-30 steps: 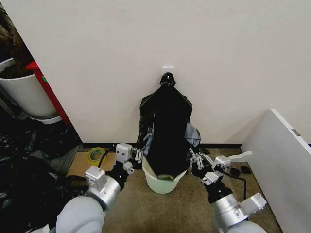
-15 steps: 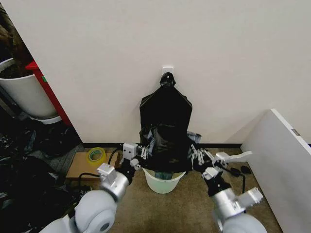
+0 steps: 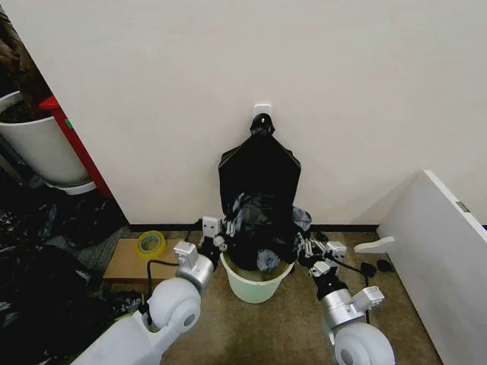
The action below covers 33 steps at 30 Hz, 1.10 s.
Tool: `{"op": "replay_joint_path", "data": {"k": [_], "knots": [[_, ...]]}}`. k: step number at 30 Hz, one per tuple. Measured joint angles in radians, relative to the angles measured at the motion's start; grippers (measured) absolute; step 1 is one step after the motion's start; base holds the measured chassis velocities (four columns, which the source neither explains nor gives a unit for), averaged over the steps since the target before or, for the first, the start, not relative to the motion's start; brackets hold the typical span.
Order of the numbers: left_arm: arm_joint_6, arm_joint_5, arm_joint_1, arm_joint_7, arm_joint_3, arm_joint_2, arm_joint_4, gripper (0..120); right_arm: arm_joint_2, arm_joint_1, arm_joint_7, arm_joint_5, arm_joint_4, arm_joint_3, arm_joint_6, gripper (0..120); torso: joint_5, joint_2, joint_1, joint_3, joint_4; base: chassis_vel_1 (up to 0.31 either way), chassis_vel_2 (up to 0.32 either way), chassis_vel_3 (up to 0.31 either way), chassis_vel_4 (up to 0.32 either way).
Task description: Place the garbage bag over the trash bin.
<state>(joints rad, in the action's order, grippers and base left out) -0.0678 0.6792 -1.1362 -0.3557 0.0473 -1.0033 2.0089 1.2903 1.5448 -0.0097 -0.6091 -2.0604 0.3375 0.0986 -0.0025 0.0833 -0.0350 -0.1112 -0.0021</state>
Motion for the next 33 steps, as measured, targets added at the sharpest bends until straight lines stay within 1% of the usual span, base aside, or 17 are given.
{"op": "replay_joint_path", "data": {"k": [5, 10, 14, 15, 17, 18, 21, 23, 25, 26, 30, 31, 33], "knots": [[0.016, -0.024, -0.046, -0.007, -0.025, 0.013, 0.010, 0, 0.017, 0.000, 0.024, 0.016, 0.038, -0.017, -0.001, 0, 0.0001, 0.000, 0.000, 0.000, -0.0001, 0.000, 0.000, 0.000, 0.000], [0.025, -0.049, -0.089, -0.015, -0.036, 0.011, 0.012, 0, 0.024, -0.007, 0.046, 0.042, 0.057, -0.020, -0.012, 0, 0.0000, 0.000, 0.000, 0.000, -0.0001, 0.000, 0.000, 0.000, 0.000], [0.032, -0.084, -0.180, -0.033, -0.082, 0.019, 0.034, 0, 0.004, 0.039, 0.107, 0.077, 0.051, -0.004, -0.069, 0, -0.0001, 0.000, 0.000, 0.000, -0.0003, 0.000, 0.000, 0.000, 0.000], [0.032, -0.084, -0.180, -0.033, -0.082, 0.019, 0.034, 0, 0.004, 0.039, 0.107, 0.077, 0.051, -0.004, -0.069, 0, -0.0001, 0.000, 0.000, 0.000, -0.0003, 0.000, 0.000, 0.000, 0.000], [0.035, -0.092, -0.230, -0.041, -0.114, 0.029, 0.044, 0, -0.004, 0.058, 0.138, 0.080, 0.047, 0.003, -0.091, 0, -0.0001, 0.000, 0.000, 0.000, -0.0002, 0.000, 0.000, 0.000, 0.000], [0.035, -0.092, -0.230, -0.041, -0.114, 0.029, 0.044, 0, -0.004, 0.058, 0.138, 0.080, 0.047, 0.003, -0.091, 0, -0.0001, 0.000, 0.000, 0.000, -0.0002, 0.000, 0.000, 0.000, 0.000], [0.043, -0.100, -0.284, -0.050, -0.128, 0.041, 0.045, 0, -0.004, 0.053, 0.187, 0.084, 0.057, 0.002, -0.147, 0, -0.0001, 0.000, 0.000, 0.000, -0.0001, 0.000, 0.000, 0.000, 0.000], [0.046, -0.103, -0.293, -0.051, -0.129, 0.042, 0.044, 0, -0.002, 0.048, 0.193, 0.087, 0.061, 0.000, -0.161, 0, 0.0000, 0.000, 0.000, 0.000, -0.0001, 0.000, 0.000, 0.000, 0.000], [0.048, -0.109, -0.308, -0.054, -0.130, 0.040, 0.042, 0, 0.003, 0.039, 0.215, 0.096, 0.065, -0.009, -0.211, 0, -0.0001, 0.000, 0.000, 0.000, 0.0000, 0.000, 0.000, 0.000, 0.000], [0.048, -0.109, -0.308, -0.054, -0.130, 0.040, 0.042, 0, 0.003, 0.039, 0.215, 0.096, 0.065, -0.009, -0.211, 0, -0.0001, 0.000, 0.000, 0.000, 0.0000, 0.000, 0.000, 0.000, 0.000], [0.020, -0.109, -0.327, -0.070, -0.127, 0.043, 0.050, 0, -0.001, 0.060, 0.246, 0.113, 0.045, -0.016, -0.288, 0, -0.0001, 0.000, 0.000, 0.000, -0.0002, 0.000, 0.000, 0.000, 0.000], [0.020, -0.109, -0.327, -0.070, -0.127, 0.043, 0.050, 0, -0.001, 0.060, 0.246, 0.113, 0.045, -0.016, -0.288, 0, -0.0001, 0.000, 0.000, 0.000, -0.0002, 0.000, 0.000, 0.000, 0.000], [0.009, -0.109, -0.344, -0.072, -0.130, 0.054, 0.059, 0, -0.012, 0.081, 0.250, 0.121, 0.027, -0.009, -0.319, 0, 0.0000, 0.000, 0.000, 0.000, -0.0001, 0.000, 0.000, 0.000, 0.000]]}}
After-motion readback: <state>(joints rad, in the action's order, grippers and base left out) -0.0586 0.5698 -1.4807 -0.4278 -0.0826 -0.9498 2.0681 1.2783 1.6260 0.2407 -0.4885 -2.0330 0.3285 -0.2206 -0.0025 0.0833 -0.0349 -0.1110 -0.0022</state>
